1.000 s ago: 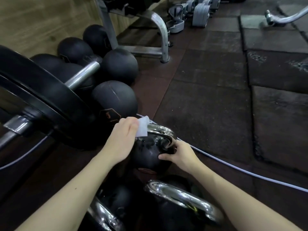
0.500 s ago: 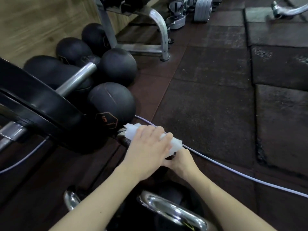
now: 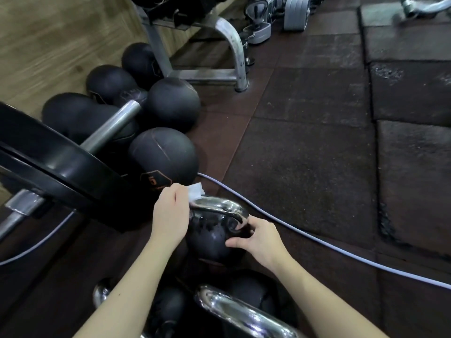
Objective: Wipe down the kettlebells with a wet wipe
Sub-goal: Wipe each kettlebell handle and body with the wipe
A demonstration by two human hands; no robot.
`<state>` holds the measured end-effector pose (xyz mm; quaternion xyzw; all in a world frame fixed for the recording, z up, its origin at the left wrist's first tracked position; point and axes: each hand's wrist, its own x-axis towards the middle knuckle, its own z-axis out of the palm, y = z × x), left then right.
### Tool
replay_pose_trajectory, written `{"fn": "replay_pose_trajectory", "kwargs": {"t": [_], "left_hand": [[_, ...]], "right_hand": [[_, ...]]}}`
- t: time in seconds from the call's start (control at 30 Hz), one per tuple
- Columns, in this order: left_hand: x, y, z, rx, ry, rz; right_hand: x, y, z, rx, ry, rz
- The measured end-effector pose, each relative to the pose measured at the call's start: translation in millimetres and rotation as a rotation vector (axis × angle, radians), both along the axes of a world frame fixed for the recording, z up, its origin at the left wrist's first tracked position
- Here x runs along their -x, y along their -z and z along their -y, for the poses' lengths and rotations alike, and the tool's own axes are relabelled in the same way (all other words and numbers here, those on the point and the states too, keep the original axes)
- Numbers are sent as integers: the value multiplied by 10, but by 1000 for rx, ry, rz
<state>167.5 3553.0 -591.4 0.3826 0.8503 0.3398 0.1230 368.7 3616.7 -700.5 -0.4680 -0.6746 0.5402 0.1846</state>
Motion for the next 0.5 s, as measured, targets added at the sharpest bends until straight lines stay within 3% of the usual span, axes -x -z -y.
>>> {"fn": "replay_pose_trajectory", "kwargs": {"t": [0.1,0.27,0.4,0.5], "left_hand": [[-129,-47,10,130,169,-488],[-740,-10,-48,151,471,-912],[-548,70,-17,84,617,-951],[-252,4,61,44,567,-768]], "right_hand": [[-12,21,3,5,5,-9],[-6,-24,7,-28,-10,25],[-17,-66,13,-12,-18,9],[-6,-7,15,-17,-16,-9]]}}
